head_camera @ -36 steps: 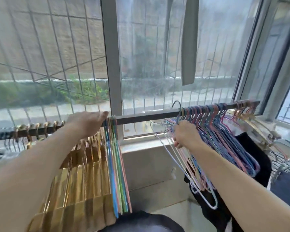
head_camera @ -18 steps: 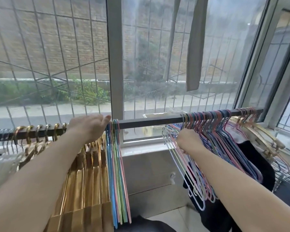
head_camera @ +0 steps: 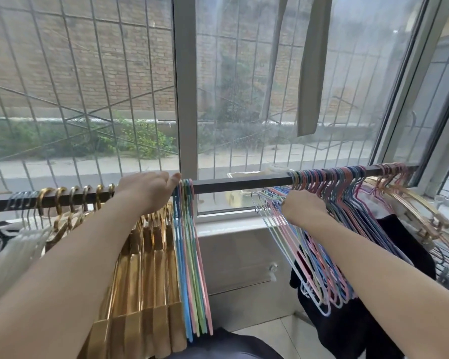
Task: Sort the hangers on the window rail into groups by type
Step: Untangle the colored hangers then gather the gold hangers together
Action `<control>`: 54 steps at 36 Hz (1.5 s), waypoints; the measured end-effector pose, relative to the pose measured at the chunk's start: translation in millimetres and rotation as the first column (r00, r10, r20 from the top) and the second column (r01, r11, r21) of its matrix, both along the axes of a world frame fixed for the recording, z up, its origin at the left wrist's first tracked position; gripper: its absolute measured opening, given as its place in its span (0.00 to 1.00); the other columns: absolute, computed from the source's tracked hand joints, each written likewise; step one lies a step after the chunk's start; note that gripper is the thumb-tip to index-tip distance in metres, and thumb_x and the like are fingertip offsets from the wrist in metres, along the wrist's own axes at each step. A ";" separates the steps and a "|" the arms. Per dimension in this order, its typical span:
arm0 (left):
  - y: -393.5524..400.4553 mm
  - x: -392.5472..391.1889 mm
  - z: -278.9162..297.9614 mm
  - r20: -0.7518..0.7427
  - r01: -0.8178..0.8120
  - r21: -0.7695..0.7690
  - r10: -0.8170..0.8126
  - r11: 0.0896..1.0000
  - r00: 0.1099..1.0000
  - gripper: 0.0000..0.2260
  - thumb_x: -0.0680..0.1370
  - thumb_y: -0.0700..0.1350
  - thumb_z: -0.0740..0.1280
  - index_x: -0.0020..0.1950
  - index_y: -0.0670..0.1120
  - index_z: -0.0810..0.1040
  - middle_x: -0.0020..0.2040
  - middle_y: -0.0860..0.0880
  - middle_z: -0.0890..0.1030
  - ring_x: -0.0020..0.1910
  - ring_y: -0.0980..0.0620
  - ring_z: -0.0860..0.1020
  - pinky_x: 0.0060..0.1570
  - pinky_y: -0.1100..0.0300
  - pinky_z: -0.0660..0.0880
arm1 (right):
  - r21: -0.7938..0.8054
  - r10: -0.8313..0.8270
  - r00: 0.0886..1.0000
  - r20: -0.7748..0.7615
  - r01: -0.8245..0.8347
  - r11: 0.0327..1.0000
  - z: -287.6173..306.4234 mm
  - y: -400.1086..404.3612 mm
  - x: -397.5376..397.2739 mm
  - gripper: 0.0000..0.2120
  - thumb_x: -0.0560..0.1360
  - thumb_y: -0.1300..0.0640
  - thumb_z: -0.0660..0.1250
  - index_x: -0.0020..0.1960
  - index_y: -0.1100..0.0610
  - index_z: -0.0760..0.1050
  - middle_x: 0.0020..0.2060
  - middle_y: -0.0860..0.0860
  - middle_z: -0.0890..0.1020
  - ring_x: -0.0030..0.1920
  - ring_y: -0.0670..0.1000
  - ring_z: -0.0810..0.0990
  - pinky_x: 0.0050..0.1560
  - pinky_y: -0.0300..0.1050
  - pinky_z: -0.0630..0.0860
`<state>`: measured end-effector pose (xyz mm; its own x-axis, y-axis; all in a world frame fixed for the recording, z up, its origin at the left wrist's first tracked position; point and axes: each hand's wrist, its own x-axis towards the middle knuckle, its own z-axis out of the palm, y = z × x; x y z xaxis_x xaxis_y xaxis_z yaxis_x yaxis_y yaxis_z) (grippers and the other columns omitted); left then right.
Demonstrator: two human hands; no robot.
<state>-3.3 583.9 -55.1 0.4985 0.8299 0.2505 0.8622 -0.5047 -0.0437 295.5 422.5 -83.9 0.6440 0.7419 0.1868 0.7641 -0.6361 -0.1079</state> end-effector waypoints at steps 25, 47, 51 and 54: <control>4.2 -8.6 0.0 -0.034 0.001 0.026 0.000 1.000 0.999 0.45 0.70 0.83 0.36 0.62 0.54 0.74 0.58 0.51 0.80 0.51 0.49 0.76 0.42 0.54 0.71 | 0.390 0.509 0.460 -0.727 -0.333 0.858 -84.0 21.7 -151.3 0.12 0.83 0.55 0.64 0.51 0.62 0.81 0.40 0.57 0.85 0.37 0.50 0.82 0.42 0.43 0.81; -4.1 -6.4 7.9 -0.046 -0.031 -0.098 0.027 0.995 0.999 0.40 0.75 0.79 0.45 0.72 0.52 0.70 0.66 0.48 0.78 0.54 0.49 0.73 0.51 0.51 0.74 | 0.568 0.512 0.470 -0.719 -0.026 0.823 -65.8 1.3 -142.4 0.10 0.82 0.58 0.61 0.49 0.62 0.78 0.31 0.53 0.77 0.25 0.46 0.73 0.33 0.44 0.72; -6.7 -6.2 8.5 -0.050 -0.028 -0.100 0.023 0.995 0.998 0.41 0.74 0.80 0.44 0.72 0.52 0.70 0.66 0.48 0.78 0.53 0.49 0.73 0.53 0.50 0.75 | 0.579 0.509 0.380 -0.772 0.093 0.810 -47.9 3.8 -128.5 0.09 0.82 0.60 0.64 0.52 0.65 0.80 0.30 0.54 0.76 0.28 0.49 0.73 0.38 0.47 0.74; -7.7 -6.2 9.5 -0.050 -0.031 -0.104 0.026 0.994 0.998 0.42 0.73 0.81 0.44 0.72 0.53 0.70 0.64 0.48 0.78 0.53 0.50 0.74 0.53 0.50 0.76 | 0.545 0.479 0.345 -0.807 0.122 0.830 -48.4 3.8 -114.6 0.07 0.82 0.61 0.64 0.50 0.62 0.80 0.29 0.51 0.76 0.26 0.47 0.73 0.33 0.43 0.73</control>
<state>-9.4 576.1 -45.6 0.4834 0.8645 0.1376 0.8746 -0.4837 -0.0335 180.8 426.4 -132.2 0.4864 0.8707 -0.0730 0.0854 -0.1305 -0.9878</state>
